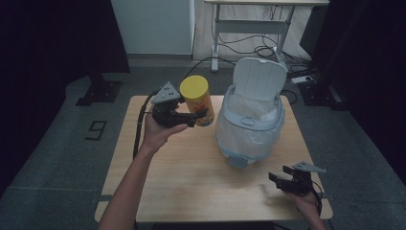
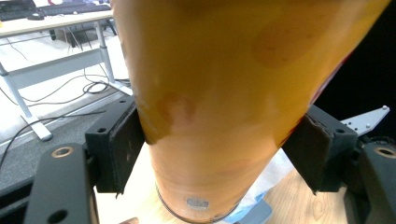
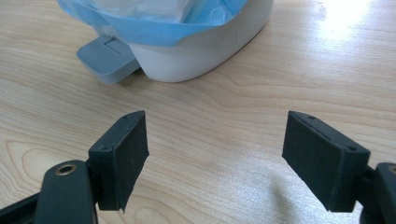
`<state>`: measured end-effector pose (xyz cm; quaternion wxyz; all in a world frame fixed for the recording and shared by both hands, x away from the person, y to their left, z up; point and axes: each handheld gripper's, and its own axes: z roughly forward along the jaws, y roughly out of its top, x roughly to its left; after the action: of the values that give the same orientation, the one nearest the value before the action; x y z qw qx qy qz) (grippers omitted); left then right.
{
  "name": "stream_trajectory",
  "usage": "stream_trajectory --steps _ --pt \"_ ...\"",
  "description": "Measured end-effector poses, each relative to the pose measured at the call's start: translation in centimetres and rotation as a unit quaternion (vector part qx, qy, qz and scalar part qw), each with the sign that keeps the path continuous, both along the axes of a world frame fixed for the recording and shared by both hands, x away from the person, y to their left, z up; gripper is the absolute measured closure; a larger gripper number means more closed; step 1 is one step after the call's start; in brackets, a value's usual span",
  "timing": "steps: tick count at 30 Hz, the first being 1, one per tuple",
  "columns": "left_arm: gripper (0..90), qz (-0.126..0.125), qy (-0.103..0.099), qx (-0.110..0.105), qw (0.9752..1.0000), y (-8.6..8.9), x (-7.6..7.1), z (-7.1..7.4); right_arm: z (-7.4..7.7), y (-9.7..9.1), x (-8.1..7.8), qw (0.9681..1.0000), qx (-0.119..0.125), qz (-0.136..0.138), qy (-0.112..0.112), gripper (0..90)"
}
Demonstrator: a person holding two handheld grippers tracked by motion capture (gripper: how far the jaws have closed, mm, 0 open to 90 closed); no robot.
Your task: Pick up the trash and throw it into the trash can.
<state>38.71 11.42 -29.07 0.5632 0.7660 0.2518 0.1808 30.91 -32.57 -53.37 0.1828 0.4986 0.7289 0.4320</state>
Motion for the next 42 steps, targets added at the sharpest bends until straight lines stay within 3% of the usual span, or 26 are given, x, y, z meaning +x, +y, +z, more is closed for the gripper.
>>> stream_trajectory --steps 16,42 --pt "24.4 -0.012 0.001 0.0 0.9999 -1.7 1.1 1.3 -0.2 0.0 0.1 1.0 -0.002 0.001 0.004 21.6" --pt "24.4 -0.034 -0.001 0.011 0.9994 -5.8 3.0 3.0 -0.1 -0.2 0.0 1.0 -0.002 -0.001 0.003 21.6"
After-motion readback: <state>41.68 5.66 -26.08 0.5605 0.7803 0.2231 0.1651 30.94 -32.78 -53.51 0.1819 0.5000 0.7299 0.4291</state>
